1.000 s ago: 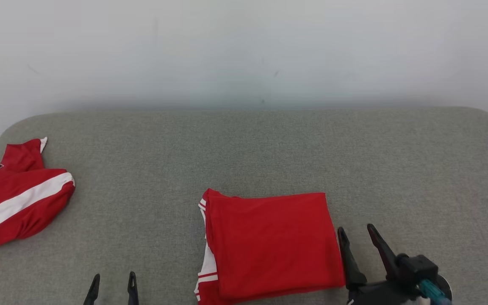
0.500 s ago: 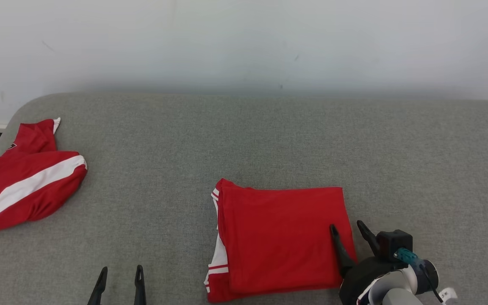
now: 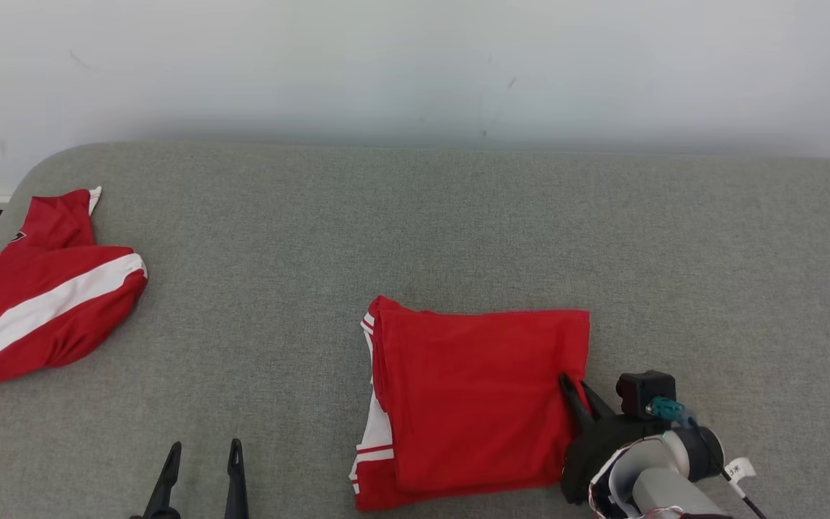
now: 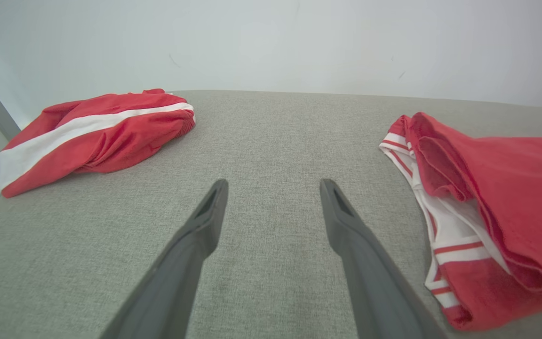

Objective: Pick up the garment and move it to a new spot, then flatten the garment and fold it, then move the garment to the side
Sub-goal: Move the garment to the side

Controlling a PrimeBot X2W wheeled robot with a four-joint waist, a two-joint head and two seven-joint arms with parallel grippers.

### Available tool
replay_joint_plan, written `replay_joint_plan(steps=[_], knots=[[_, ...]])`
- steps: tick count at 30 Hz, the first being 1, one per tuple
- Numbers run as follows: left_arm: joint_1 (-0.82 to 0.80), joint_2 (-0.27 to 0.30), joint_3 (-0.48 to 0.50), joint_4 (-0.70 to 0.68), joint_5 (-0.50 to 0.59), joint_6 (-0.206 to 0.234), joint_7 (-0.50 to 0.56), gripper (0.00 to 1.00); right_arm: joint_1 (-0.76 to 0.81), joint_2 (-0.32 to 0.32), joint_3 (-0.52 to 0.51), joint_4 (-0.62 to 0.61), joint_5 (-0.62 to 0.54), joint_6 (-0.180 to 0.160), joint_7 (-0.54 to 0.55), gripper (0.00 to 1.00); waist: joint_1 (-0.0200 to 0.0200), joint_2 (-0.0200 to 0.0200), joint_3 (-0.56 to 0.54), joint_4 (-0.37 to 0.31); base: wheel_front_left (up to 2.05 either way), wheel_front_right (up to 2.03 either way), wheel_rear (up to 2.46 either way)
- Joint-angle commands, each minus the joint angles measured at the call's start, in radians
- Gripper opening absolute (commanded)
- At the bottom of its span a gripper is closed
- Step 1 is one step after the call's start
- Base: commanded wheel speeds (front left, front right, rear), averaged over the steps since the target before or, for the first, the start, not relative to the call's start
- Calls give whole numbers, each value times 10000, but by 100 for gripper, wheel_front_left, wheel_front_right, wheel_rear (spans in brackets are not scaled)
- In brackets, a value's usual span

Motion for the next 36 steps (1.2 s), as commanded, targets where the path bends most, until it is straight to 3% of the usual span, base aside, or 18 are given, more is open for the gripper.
replay_joint_plan(steps=[1, 8, 18, 28, 36], knots=[[-74, -10, -10, -8, -50, 25, -32, 100, -267, -153, 100, -45, 93, -25, -1, 0, -1, -1, 25, -22, 0, 0, 0], [-383, -10, -100, -189, -220, -40, -32, 100, -1547, -857, 458, -285, 348, -25, -1, 0, -1, -1, 679, -209, 0, 0, 0], [-1206, -9, -275, -982, -113, -240, -32, 100, -3637, -2431, 891, -209, 271, -25, -1, 0, -1, -1, 2291, -555, 0, 0, 0], [-2181, 121, -64, -2070, 479, -668, -30, 100, -5802, -4031, 1281, -185, 159, -27, 23, 0, -1, -1, 4069, -1769, 0, 0, 0], [-2514, 489, 38, -2996, 759, -844, -32, 100, -7183, -4694, 1563, -90, -52, -25, 210, 0, -1, -1, 4986, -2575, 0, 0, 0]])
